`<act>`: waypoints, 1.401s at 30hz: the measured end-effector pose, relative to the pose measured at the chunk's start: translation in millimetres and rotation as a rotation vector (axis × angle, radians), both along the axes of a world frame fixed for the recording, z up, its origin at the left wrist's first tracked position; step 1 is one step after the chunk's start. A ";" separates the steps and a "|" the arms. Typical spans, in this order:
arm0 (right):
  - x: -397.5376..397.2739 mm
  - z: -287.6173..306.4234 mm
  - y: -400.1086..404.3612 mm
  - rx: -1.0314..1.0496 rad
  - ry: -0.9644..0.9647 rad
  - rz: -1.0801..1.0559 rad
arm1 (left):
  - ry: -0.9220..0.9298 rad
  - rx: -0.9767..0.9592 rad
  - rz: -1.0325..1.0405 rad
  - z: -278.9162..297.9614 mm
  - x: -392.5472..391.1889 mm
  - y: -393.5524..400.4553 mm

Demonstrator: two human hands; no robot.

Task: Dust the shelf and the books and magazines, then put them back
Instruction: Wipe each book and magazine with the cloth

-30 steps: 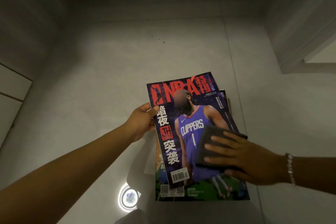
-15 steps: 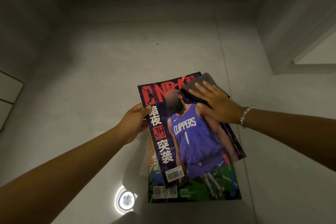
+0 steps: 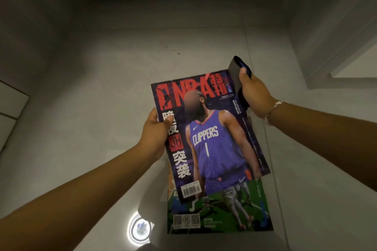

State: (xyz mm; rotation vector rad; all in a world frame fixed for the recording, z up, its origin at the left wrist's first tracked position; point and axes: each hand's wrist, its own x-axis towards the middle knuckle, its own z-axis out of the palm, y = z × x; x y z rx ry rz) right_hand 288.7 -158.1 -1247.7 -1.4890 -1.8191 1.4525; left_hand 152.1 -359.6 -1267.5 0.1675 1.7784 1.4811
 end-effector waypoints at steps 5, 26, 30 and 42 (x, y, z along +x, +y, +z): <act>-9.1 20.2 -5.1 -0.030 0.056 0.072 | -0.022 0.061 0.084 13.0 -16.9 7.4; 83.0 -0.3 -62.8 -0.122 -0.129 0.302 | -0.154 -0.040 0.278 10.3 -6.9 -1.2; 103.8 2.8 -72.7 -0.078 -0.262 0.357 | -0.153 -0.057 0.268 9.8 -7.1 -4.5; 133.1 24.9 -74.9 -0.192 -0.416 0.372 | 0.040 -0.162 0.099 14.4 -18.0 -18.5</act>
